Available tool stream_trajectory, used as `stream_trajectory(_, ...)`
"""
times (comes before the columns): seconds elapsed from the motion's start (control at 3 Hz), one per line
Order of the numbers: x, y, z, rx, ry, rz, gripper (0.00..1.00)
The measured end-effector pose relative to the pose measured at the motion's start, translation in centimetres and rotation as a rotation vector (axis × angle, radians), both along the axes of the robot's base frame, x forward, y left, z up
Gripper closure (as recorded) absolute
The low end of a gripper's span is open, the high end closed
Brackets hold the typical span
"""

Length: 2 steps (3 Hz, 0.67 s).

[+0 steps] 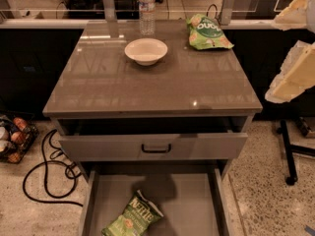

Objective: Pick green jalapeno chip bag from middle drawer and place on counter

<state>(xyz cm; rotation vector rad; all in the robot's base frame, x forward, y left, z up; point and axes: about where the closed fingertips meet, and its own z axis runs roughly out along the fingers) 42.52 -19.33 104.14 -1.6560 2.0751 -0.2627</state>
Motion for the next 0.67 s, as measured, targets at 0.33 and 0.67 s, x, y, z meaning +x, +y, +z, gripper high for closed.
stream_trajectory(0.33, 0.0, 0.0, 0.0, 0.0, 0.0, 0.0, 0.21)
stream_trajectory(0.67, -0.23, 0.28, 0.6, -0.001, -0.014, 0.004, 0.05)
